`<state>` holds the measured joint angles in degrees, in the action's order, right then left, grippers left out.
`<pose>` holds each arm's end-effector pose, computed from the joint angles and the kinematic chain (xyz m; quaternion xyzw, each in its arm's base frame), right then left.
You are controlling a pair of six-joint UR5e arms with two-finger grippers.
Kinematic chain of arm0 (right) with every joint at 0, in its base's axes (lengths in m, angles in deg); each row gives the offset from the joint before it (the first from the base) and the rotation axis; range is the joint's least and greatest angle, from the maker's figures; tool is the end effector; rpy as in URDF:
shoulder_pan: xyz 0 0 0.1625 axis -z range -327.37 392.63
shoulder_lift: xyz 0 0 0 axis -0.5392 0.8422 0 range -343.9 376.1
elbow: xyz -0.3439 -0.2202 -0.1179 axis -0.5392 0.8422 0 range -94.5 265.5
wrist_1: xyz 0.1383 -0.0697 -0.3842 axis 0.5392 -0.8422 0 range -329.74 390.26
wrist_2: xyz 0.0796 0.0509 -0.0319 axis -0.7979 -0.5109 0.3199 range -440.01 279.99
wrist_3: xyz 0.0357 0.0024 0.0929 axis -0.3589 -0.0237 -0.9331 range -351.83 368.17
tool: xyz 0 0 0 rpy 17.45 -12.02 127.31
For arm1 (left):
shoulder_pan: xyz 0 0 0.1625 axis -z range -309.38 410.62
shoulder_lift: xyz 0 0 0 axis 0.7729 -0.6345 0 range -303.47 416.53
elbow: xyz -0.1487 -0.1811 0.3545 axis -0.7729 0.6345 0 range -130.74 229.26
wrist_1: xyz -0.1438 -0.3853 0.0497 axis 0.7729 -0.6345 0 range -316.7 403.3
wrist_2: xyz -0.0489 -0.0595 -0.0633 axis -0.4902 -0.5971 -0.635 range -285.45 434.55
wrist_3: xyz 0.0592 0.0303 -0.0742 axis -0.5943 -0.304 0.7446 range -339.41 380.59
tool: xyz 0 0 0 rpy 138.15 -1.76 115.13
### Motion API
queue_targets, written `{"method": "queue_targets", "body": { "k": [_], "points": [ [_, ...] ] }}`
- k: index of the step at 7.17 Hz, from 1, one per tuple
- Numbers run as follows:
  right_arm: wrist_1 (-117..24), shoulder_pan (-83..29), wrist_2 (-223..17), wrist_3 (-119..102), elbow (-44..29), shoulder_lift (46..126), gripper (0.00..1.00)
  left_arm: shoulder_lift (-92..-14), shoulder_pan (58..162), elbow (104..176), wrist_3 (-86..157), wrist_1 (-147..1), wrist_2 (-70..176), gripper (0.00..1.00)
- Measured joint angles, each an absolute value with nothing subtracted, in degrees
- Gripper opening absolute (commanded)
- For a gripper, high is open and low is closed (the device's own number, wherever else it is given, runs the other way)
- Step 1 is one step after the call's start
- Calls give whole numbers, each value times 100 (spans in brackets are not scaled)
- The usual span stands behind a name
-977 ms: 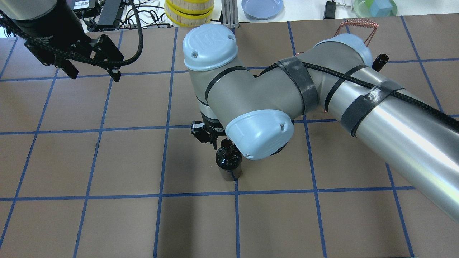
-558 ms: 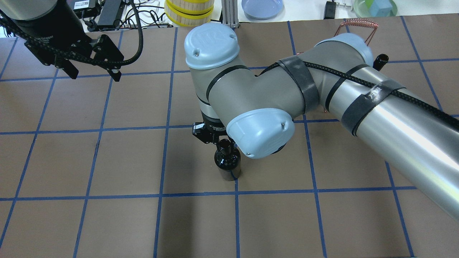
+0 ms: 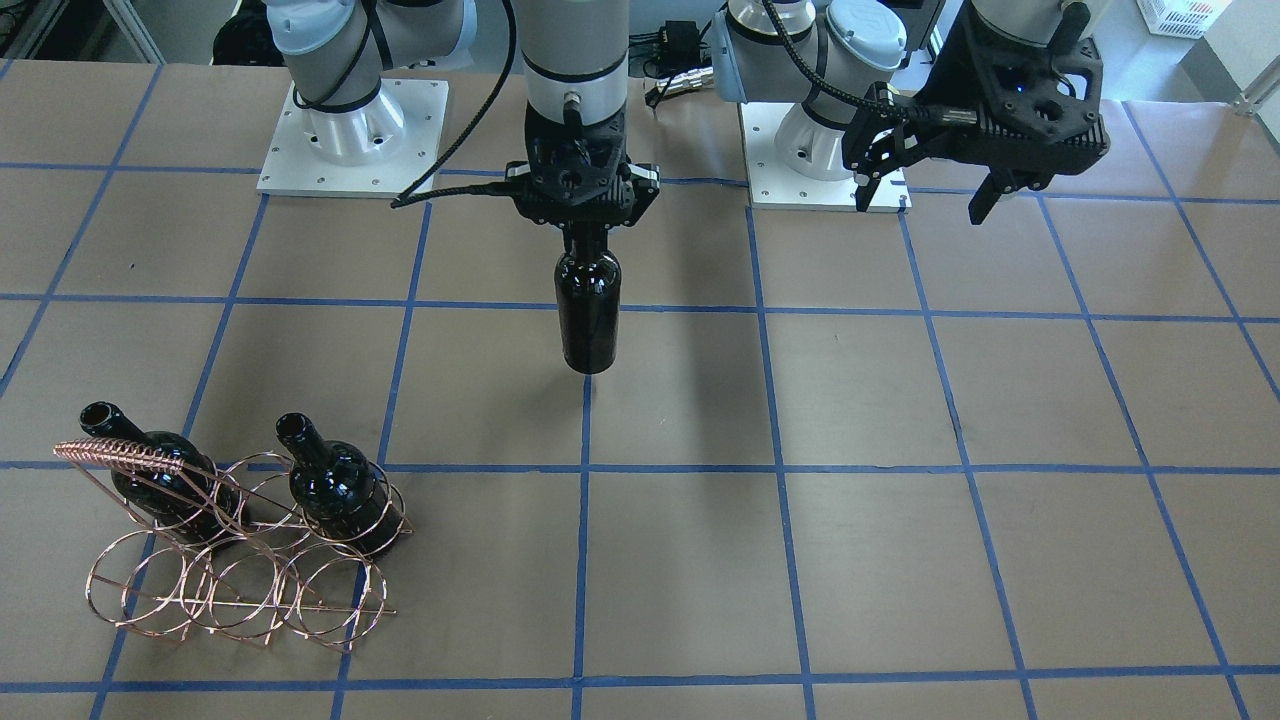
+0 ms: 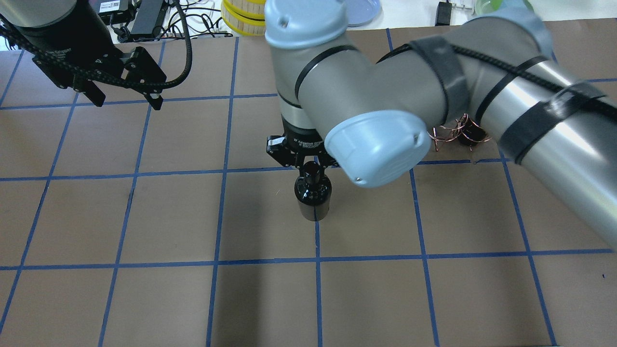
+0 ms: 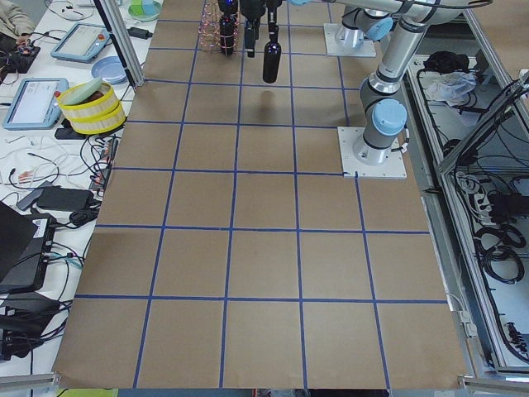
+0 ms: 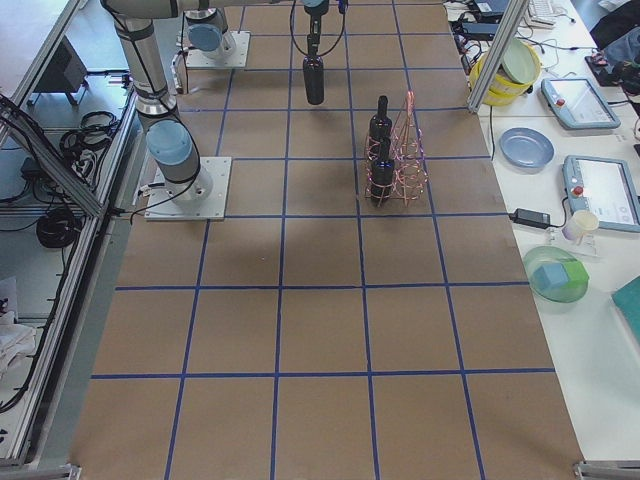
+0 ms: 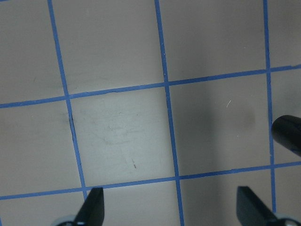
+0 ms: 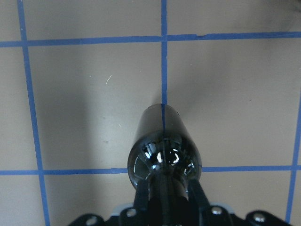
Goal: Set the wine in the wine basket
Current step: 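Close the right gripper on the bottle neck and lift it, then carry the bottle with the right gripper over the copper wine rack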
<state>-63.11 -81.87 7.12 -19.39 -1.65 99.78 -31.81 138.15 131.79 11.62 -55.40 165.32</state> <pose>0.3489 -0.4321 0.4616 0.0268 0.9993 0.0118 0.0221 -0.1114 -0.4806 0.5505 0.0567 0.9984 -0.0029 0.0071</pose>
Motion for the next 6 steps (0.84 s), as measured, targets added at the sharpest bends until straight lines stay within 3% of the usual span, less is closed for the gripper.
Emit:
{"method": "queue_targets", "body": {
  "k": [3, 6],
  "points": [
    [-5515, -7447, 725, -1585, 454, 10190, 8, -3183, 13831, 13203, 1168, -5530, 16524, 100],
    [-5076, -5718, 716, 201, 556, 10362, 9, -3173, 13853, 13249, 1171, -5520, 16517, 100]
  ]
}}
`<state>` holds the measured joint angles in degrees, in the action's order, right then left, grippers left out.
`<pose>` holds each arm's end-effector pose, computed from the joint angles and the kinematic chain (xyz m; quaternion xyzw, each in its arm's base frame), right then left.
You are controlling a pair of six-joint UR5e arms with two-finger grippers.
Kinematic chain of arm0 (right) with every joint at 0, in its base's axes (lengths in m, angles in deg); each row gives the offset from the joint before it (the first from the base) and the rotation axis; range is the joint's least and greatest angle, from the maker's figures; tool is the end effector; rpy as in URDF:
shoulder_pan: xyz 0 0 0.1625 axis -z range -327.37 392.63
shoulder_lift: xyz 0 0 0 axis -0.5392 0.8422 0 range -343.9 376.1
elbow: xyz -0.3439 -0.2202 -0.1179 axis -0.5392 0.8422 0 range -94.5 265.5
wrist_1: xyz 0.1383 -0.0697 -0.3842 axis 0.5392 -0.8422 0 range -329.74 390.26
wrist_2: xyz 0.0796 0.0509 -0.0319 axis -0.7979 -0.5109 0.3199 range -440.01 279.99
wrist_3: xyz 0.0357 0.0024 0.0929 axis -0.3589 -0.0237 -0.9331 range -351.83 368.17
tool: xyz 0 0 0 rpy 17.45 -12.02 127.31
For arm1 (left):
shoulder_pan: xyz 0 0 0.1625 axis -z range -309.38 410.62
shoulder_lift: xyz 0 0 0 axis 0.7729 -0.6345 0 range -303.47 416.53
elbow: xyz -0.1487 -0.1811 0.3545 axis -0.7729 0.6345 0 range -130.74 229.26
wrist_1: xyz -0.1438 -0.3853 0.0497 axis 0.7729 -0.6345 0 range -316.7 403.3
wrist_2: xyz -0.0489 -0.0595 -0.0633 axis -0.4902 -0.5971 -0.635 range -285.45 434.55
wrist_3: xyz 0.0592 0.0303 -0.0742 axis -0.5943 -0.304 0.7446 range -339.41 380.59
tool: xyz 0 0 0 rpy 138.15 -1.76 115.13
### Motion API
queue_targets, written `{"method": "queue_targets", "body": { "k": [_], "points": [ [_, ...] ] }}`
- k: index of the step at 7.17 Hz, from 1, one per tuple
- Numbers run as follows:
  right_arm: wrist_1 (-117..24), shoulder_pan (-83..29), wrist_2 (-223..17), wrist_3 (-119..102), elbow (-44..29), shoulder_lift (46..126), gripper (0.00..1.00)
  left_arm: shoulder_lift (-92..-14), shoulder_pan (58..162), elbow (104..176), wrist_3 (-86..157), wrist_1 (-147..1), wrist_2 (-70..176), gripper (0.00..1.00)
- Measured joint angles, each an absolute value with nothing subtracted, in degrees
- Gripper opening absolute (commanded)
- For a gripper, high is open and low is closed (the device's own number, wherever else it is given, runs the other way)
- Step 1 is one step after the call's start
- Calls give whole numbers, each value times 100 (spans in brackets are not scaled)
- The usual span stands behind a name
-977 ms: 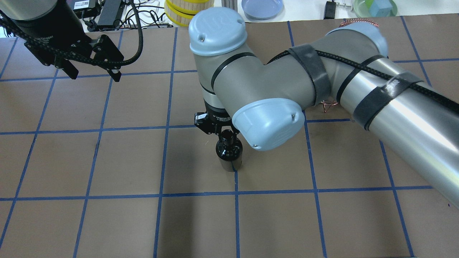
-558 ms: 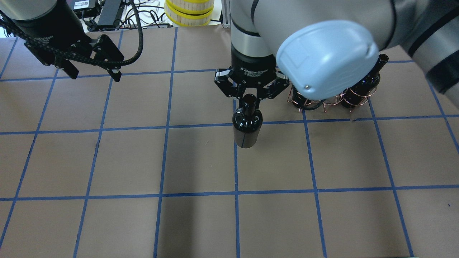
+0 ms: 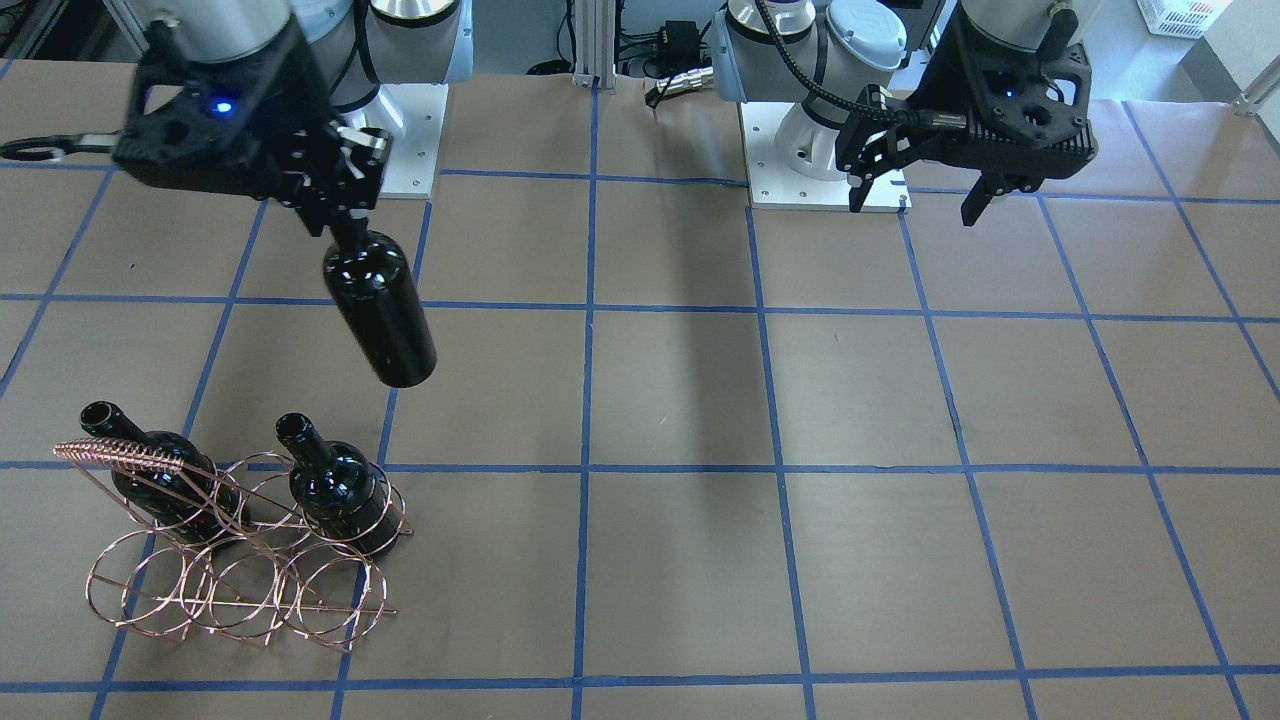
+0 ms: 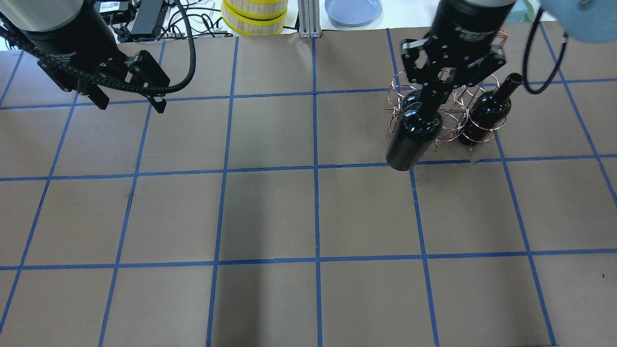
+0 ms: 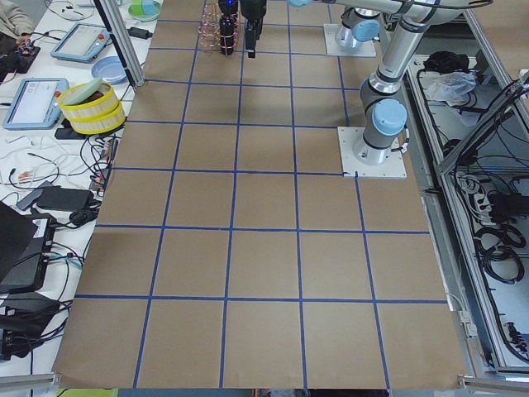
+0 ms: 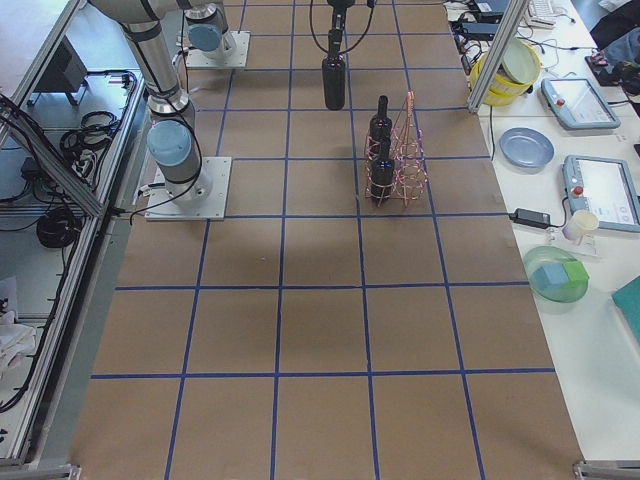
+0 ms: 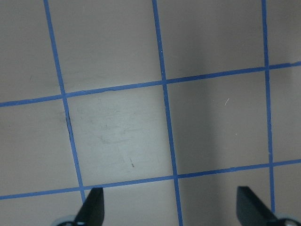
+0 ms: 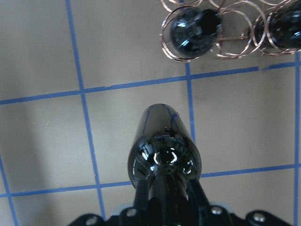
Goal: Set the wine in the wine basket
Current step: 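Carry the bottle with the right gripper over the copper wine rack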
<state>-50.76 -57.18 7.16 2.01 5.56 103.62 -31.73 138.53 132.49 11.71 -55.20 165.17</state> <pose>0.1365 -0.5049 0.5370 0.0558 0.9981 0.0135 0.0241 -0.1148 -0.4792 0.5456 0.0593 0.9982 0.0006 0.0054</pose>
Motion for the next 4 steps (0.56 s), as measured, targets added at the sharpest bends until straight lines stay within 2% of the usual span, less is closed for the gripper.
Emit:
{"method": "queue_targets", "body": {
  "k": [2, 4],
  "points": [
    [-5012, -4948, 727, 996, 739, 10280, 9, -3171, 13867, 13259, 1171, -5512, 16517, 100],
    [-5017, -4761, 752, 1150, 1021, 10060, 9, -3171, 13874, 13284, 1171, -5498, 16516, 100]
  ]
}}
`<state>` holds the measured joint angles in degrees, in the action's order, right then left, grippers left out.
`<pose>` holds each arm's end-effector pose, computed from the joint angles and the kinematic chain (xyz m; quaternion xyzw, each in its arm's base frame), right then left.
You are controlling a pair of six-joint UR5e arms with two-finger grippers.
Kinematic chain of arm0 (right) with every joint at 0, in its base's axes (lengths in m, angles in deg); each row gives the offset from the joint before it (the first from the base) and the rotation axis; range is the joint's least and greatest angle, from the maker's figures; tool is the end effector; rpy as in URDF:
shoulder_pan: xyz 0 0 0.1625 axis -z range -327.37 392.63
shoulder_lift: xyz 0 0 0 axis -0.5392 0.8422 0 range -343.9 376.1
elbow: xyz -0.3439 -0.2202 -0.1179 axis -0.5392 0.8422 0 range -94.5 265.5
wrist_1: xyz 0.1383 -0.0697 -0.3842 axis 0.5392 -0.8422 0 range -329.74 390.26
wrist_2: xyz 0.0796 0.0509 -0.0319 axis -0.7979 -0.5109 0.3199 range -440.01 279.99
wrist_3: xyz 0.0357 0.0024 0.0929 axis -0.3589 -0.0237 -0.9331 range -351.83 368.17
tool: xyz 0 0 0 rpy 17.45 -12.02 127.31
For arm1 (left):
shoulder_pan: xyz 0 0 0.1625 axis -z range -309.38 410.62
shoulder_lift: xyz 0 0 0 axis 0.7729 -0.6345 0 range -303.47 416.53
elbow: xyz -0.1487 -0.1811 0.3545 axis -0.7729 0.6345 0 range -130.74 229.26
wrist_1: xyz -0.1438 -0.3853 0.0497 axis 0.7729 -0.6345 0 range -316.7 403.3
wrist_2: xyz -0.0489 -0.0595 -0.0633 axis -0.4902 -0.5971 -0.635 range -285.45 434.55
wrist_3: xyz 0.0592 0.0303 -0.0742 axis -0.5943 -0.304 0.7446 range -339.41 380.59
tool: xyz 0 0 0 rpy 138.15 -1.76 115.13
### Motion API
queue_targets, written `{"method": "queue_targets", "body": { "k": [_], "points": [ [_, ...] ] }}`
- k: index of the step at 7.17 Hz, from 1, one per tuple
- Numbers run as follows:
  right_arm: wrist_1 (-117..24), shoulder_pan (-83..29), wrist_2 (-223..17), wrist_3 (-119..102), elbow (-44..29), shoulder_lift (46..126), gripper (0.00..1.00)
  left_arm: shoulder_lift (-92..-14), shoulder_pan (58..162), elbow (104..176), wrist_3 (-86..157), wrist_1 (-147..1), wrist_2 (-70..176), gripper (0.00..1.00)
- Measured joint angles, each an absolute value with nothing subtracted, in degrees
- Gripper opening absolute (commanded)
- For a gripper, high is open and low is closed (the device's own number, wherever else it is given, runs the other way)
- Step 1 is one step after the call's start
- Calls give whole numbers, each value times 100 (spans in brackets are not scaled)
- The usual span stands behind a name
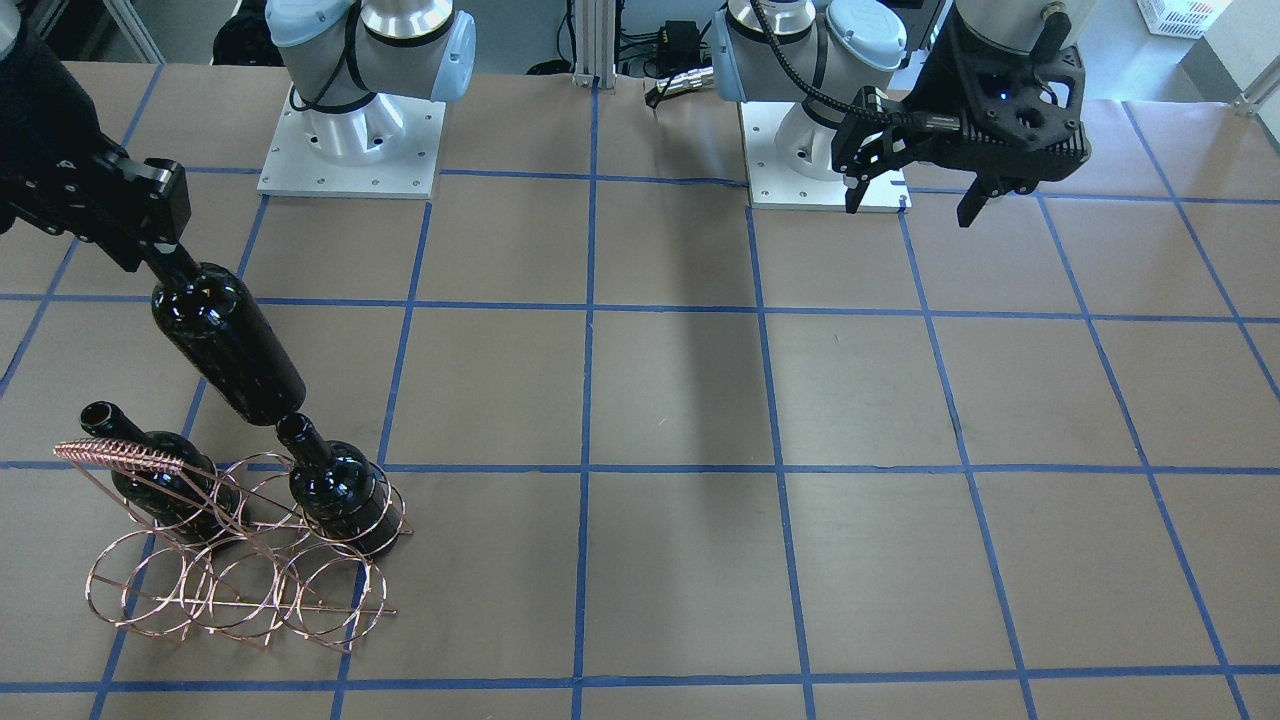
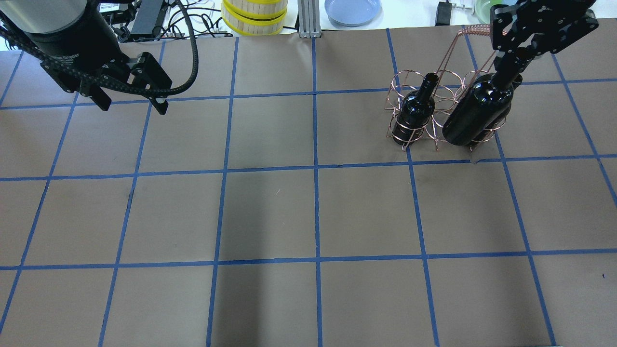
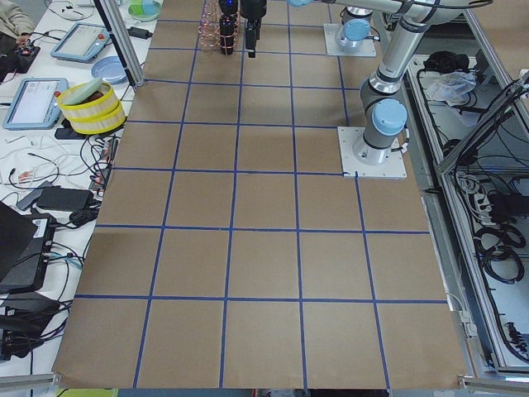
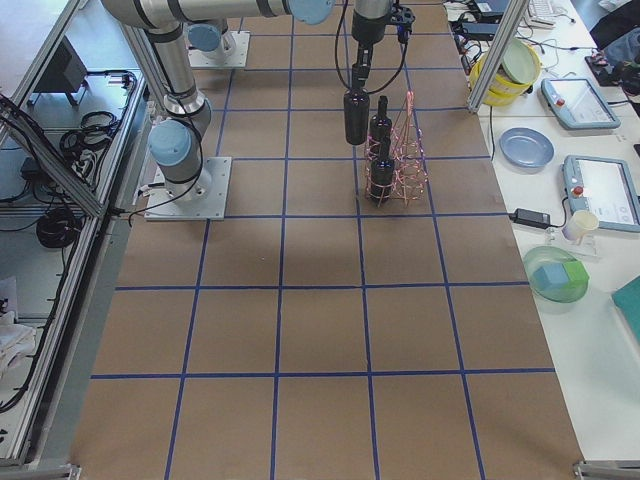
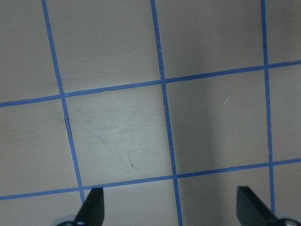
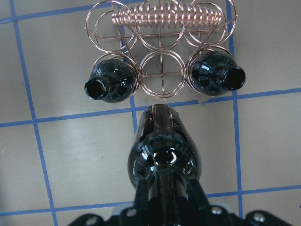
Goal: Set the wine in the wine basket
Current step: 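Carry the bottle with the right gripper over the copper wine rack, then lower the bottle into the empty rack slot between the other bottles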
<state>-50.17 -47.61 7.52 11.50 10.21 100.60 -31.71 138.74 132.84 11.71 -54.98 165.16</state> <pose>0.0462 -0.5427 0.5482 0.0562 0.9982 0.0007 0.0218 -0.1166 -0.4788 0.5432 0.0611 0.9981 0.0015 0.0052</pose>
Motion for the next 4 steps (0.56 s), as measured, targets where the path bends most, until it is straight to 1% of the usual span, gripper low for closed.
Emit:
{"method": "queue_targets", "body": {
  "k": [2, 4],
  "points": [
    [-5036, -4760, 754, 1137, 1528, 9565, 10, -3171, 13876, 13291, 1169, -5489, 16517, 100],
    [-5127, -4768, 749, 1105, 1739, 9234, 10, -3171, 13880, 13293, 1164, -5485, 16520, 100]
  ]
}}
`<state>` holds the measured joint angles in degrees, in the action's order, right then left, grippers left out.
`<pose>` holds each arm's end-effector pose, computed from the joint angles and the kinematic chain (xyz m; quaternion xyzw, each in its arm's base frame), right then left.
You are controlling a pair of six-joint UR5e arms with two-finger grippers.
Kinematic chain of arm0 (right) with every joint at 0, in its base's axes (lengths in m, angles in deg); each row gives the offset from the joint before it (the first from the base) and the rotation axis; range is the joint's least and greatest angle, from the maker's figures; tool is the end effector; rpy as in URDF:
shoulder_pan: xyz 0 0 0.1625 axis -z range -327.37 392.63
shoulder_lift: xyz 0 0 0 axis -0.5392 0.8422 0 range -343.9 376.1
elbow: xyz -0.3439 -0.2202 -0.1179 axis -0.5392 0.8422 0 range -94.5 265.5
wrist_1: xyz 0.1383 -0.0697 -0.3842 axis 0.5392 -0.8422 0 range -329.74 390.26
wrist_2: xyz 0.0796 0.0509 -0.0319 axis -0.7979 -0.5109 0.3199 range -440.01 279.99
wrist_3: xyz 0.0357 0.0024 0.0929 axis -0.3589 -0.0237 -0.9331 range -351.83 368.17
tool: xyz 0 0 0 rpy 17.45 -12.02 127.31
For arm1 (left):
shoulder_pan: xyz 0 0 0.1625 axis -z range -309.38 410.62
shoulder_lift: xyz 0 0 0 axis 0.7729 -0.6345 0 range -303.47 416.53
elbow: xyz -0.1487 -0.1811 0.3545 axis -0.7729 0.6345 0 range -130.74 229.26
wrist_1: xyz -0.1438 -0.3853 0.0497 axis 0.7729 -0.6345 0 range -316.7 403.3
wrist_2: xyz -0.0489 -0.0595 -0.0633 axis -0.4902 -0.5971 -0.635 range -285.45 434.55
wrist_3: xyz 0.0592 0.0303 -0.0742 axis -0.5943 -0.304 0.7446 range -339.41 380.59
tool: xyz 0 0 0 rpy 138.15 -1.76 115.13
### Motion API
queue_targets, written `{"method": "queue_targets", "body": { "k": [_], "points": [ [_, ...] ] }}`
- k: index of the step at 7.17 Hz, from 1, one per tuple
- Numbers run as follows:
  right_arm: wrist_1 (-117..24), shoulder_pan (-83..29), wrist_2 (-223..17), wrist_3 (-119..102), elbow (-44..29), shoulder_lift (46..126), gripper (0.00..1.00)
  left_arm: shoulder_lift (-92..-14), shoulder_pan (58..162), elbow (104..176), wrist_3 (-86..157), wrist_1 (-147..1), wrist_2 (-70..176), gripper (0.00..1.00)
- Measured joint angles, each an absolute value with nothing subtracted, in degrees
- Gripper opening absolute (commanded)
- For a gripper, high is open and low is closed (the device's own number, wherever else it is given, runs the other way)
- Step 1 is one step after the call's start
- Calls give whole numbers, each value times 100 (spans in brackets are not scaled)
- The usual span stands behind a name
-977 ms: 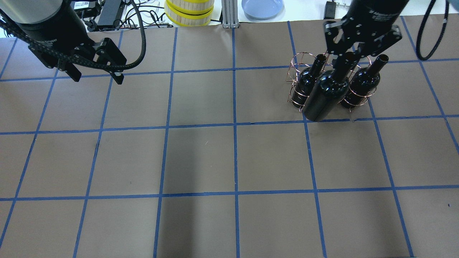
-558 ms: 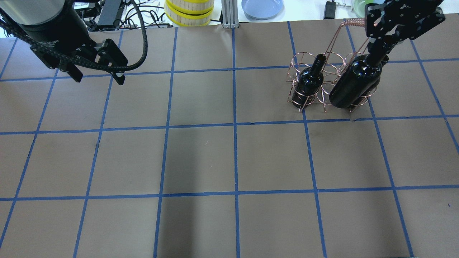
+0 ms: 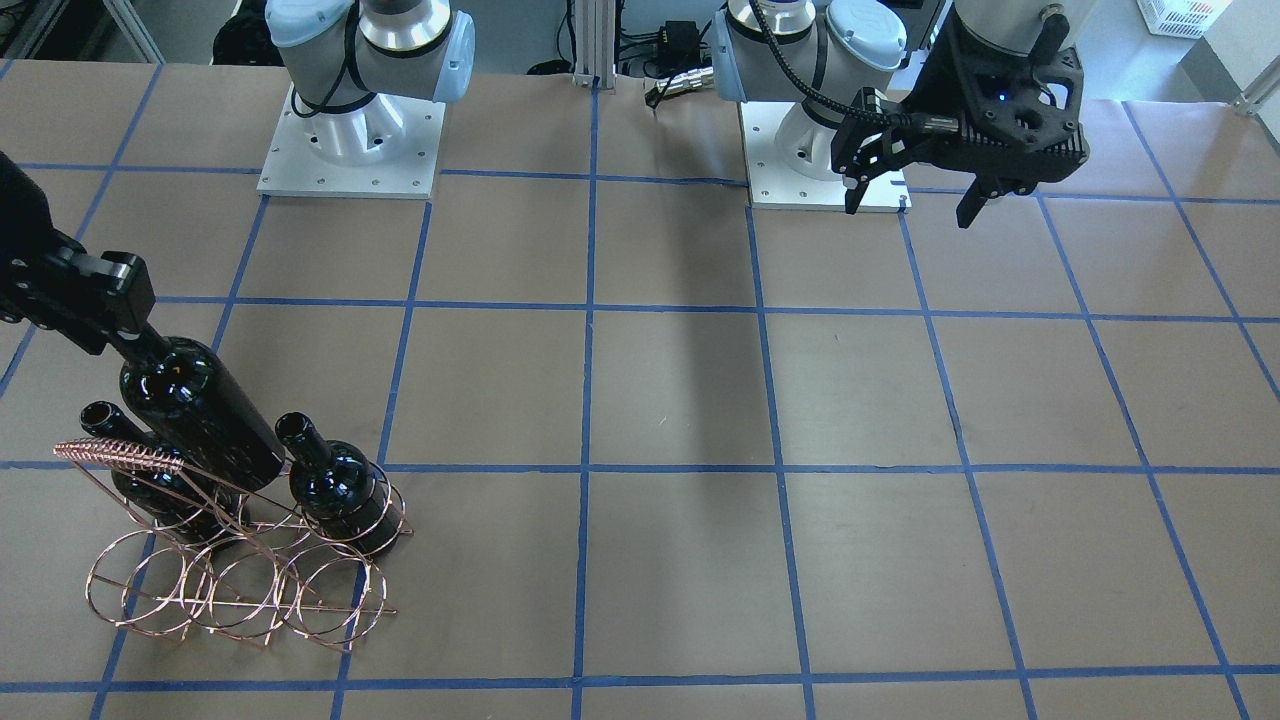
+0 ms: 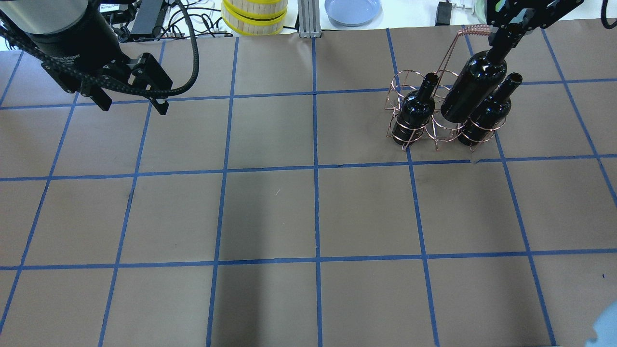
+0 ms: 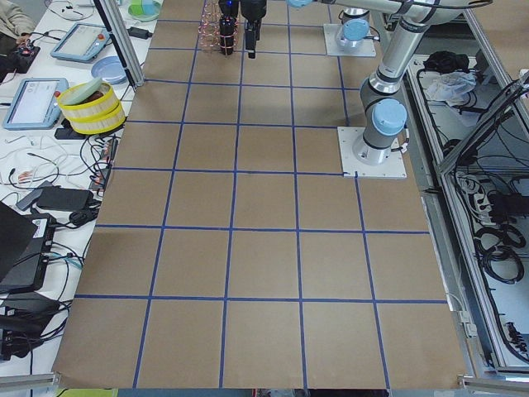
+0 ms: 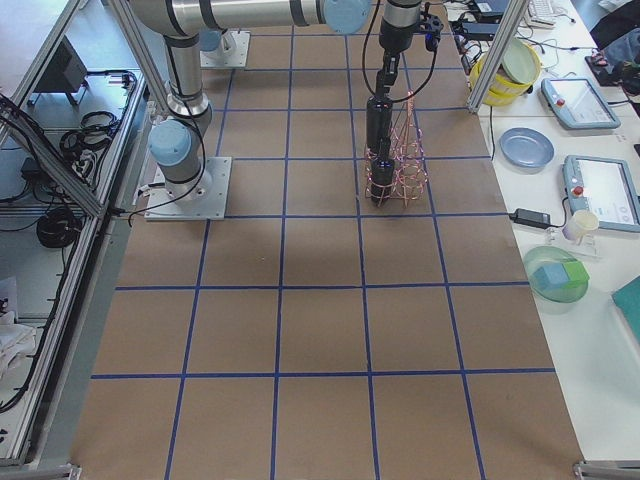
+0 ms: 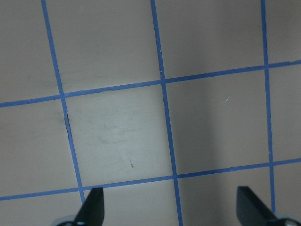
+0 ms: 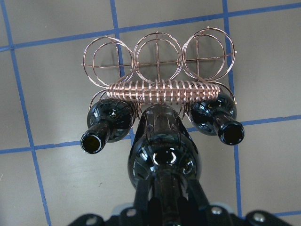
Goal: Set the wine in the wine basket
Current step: 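Lower the bottle into the empty rack slot between the other bottles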
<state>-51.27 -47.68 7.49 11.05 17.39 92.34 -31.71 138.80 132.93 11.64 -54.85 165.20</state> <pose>0.0366 -0.6033 0.5307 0.0595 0.9980 0.0006 0.0220 -0.1170 -0.4788 0.5426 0.0622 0.9980 0.0012 0.0056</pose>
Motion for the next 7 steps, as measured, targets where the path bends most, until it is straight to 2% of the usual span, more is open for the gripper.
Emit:
{"method": "queue_targets", "body": {
  "k": [7],
  "points": [
    [-5372, -4804, 798, 1086, 1707, 8840, 9, -3171, 13886, 13293, 1162, -5470, 16516, 100]
  ]
}}
